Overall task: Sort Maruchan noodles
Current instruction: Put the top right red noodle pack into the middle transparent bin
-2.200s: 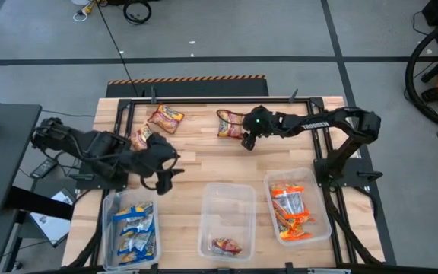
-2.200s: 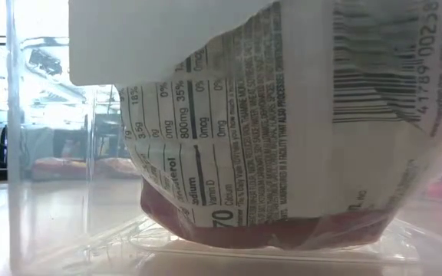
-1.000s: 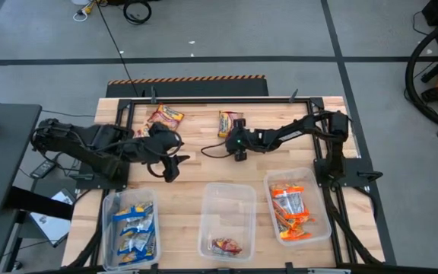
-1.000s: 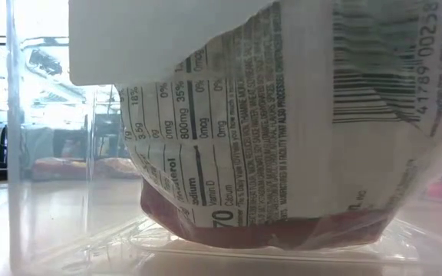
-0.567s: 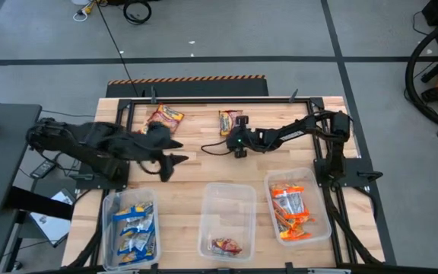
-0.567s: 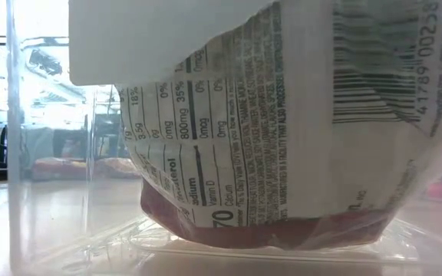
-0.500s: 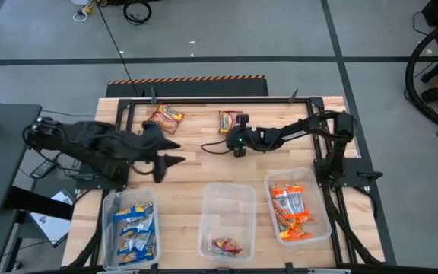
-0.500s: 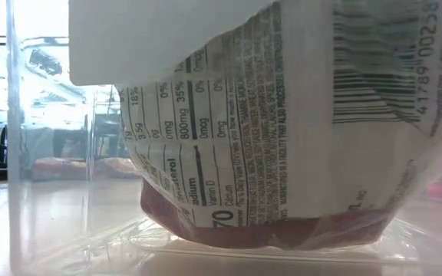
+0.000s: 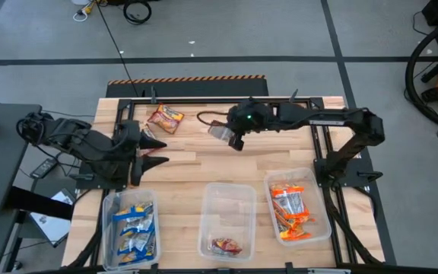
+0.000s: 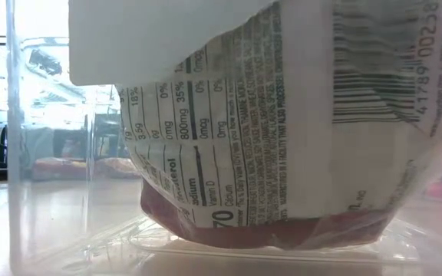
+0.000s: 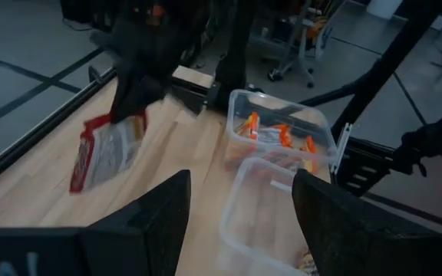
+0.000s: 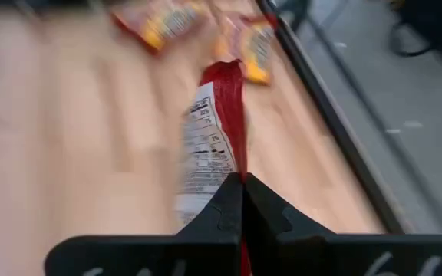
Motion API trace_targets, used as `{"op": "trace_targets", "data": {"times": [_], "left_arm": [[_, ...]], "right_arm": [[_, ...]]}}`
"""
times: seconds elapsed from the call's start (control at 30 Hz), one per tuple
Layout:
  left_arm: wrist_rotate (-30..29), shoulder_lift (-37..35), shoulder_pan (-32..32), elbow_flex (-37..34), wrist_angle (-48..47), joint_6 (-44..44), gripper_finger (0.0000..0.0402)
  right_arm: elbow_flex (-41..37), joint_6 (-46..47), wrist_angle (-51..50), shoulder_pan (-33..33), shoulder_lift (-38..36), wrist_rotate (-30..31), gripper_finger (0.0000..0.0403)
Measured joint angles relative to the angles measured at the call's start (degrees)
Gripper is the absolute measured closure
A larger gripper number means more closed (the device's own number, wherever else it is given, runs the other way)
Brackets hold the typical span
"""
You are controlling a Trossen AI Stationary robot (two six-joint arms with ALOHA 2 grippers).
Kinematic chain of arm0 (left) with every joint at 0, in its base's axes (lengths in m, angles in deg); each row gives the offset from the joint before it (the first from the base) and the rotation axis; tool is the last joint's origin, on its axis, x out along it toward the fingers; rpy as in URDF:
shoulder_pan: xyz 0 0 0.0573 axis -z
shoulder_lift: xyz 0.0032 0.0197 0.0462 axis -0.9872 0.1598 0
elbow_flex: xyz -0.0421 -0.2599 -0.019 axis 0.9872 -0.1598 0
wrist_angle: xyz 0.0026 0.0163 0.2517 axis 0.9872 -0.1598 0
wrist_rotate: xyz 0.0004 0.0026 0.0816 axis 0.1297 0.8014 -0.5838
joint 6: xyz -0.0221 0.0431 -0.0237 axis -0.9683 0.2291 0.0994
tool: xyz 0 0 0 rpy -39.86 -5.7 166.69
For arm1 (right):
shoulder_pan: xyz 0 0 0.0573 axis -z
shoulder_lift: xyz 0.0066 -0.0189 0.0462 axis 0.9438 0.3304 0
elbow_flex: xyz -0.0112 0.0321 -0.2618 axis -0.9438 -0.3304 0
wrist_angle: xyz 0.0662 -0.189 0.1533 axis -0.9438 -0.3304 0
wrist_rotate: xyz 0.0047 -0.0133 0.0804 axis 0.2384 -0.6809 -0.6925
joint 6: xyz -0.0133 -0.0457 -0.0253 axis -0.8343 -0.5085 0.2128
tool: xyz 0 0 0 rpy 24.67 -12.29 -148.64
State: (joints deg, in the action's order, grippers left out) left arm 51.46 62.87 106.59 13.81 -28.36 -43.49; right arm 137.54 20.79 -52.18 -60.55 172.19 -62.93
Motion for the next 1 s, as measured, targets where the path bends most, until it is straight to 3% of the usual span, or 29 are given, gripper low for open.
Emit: {"op": "trace_targets", "data": {"times": [0.13,0.3,0.53,0.67,1.0], "left_arm": [[0.53,0.09,1.89,-0.02,-0.82,-0.05,0.0170],[0.63,-0.34,4.68,-0.04,-2.27,-0.34,0.0171],[0.66,-0.33,6.20,-0.04,-2.22,-0.47,0.0171],[0.66,-0.26,6.38,-0.04,-2.24,-0.69,0.0171],[2.40,-0.26,7.32,-0.04,-3.27,-4.46,0.0170]], "right_arm": [[5.02,8.96,-3.57,-5.07,-1.72,-6.40,0.0400],[7.07,18.11,-2.34,-15.06,-2.44,-7.98,0.0400],[7.51,28.54,3.64,-28.66,-2.02,-6.07,0.0400],[7.52,33.38,3.51,-34.53,0.02,-1.39,0.0400],[7.48,38.19,2.22,-40.24,10.98,0.44,0.0399]]}}
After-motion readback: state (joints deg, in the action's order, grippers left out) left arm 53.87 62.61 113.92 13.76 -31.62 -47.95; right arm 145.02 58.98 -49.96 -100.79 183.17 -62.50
